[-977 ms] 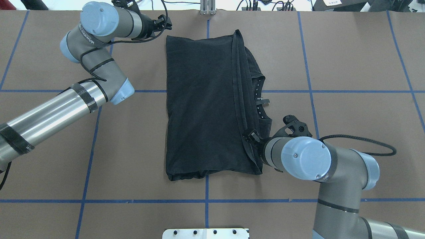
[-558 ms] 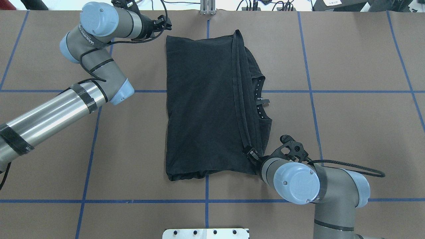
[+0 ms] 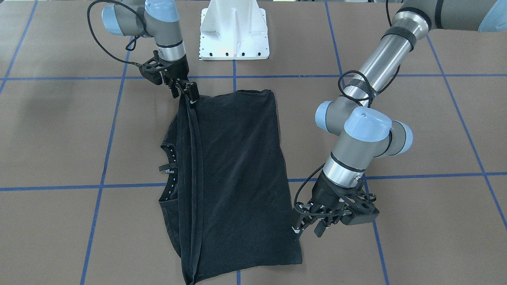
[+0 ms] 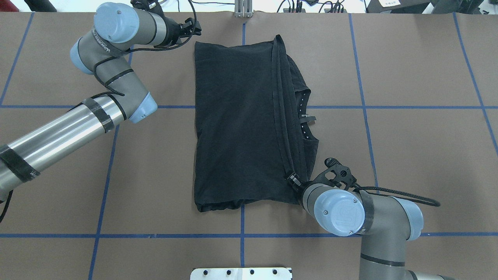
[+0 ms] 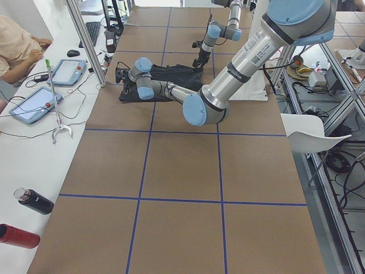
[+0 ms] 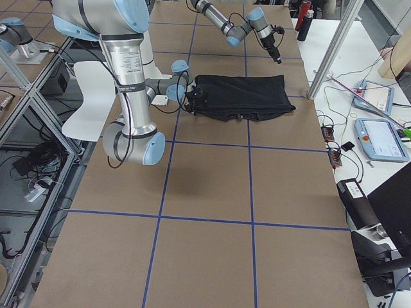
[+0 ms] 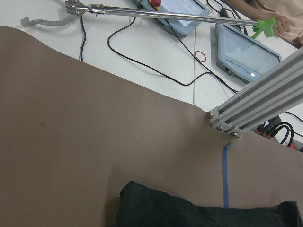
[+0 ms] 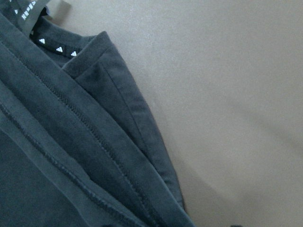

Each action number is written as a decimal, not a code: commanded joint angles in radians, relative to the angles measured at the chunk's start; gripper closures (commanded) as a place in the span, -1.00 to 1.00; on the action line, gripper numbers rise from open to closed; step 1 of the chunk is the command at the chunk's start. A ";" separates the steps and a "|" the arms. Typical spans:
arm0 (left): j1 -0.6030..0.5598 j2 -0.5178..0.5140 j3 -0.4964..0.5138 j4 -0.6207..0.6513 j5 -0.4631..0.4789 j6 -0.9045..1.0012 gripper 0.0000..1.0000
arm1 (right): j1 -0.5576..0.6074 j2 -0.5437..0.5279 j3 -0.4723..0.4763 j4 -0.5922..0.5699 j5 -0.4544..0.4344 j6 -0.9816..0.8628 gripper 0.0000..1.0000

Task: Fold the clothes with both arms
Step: 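Move the right gripper to the shirt's corner nearest the robot, then lower the left gripper to the other near corner beside the right gripper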

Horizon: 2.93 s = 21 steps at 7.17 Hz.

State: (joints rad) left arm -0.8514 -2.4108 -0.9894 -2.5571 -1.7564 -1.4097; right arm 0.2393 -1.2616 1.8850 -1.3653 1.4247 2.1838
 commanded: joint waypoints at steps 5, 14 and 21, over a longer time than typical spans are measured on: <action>0.000 0.010 0.000 0.000 0.002 -0.002 -0.53 | 0.015 0.033 -0.007 0.000 -0.001 0.002 1.00; 0.156 0.501 -0.704 0.033 -0.042 -0.401 -0.54 | 0.029 -0.087 0.163 -0.011 0.051 0.004 1.00; 0.646 0.544 -0.862 0.314 0.311 -0.690 -0.46 | 0.029 -0.110 0.198 -0.008 0.083 0.007 1.00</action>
State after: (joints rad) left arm -0.2347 -1.8694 -1.8563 -2.2459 -1.4578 -2.0955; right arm 0.2685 -1.3695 2.0822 -1.3741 1.5069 2.1903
